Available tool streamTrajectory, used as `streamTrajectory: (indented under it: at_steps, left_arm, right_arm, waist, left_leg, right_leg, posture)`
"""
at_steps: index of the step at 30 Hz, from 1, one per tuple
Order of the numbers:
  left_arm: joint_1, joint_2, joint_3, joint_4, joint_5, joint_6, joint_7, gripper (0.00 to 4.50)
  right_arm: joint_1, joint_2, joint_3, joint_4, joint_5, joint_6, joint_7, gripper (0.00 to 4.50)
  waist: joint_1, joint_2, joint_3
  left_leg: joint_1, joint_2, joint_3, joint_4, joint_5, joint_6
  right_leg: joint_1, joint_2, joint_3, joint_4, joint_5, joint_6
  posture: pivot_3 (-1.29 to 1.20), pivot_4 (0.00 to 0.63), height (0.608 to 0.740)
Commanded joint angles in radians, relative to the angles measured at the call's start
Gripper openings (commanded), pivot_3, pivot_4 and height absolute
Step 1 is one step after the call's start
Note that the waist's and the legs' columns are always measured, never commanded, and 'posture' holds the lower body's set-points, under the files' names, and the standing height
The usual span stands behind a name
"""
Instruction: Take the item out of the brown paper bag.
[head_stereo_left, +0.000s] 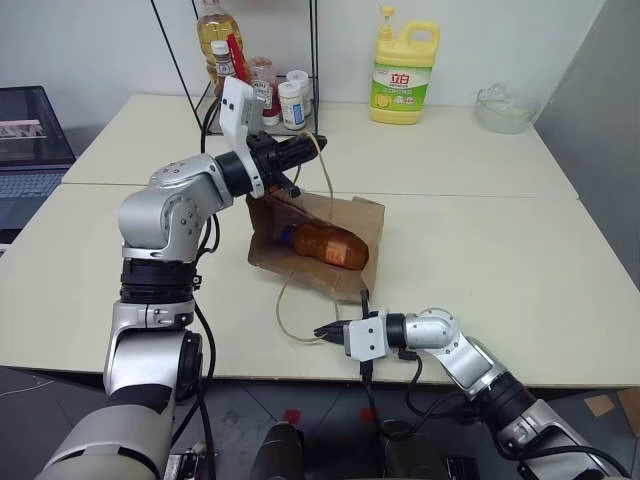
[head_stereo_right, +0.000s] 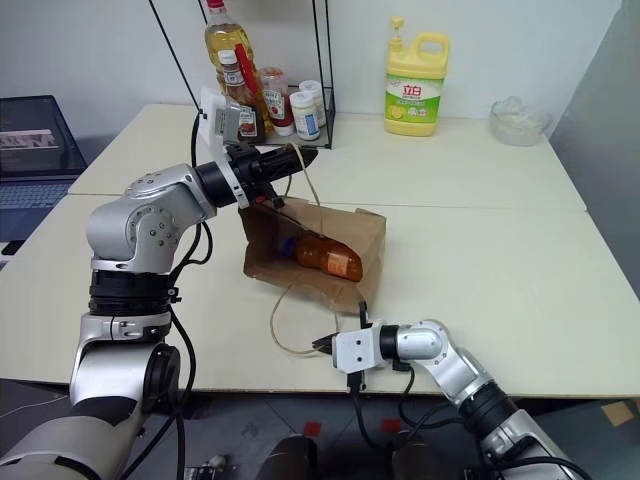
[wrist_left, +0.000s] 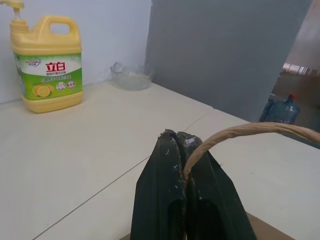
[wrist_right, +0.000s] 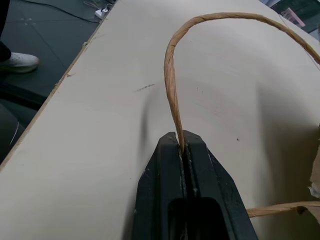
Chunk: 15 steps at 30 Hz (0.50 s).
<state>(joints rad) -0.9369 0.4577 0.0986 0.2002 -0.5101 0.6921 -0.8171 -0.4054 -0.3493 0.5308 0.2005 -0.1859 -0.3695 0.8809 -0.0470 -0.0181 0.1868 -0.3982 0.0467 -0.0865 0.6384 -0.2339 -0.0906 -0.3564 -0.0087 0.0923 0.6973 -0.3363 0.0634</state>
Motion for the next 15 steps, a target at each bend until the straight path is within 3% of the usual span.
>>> streamTrajectory:
  at_steps: [1,15]
  left_arm:
    - [-0.006,0.004,0.011,-0.029,-0.010,-0.010,-0.002,0.00]
    - [-0.014,-0.006,0.005,-0.030,-0.013,-0.001,0.001,0.00]
  right_arm:
    - [0.011,-0.020,0.003,0.030,0.009,0.038,0.039,0.06]
    - [0.020,-0.199,-0.066,-0.034,0.064,0.057,0.109,0.06]
  waist:
    - [0.000,0.000,0.000]
    - [0.017,0.000,0.000]
  left_leg:
    - [0.000,0.000,0.000,0.000,0.000,0.000]
    - [0.000,-0.001,-0.001,0.001,0.000,0.000]
  right_leg:
    - [0.000,0.000,0.000,0.000,0.000,0.000]
    - [0.002,-0.001,-0.001,-0.002,0.000,0.000]
  posture:
    - [0.00,0.150,0.740]
    - [0.00,0.150,0.740]
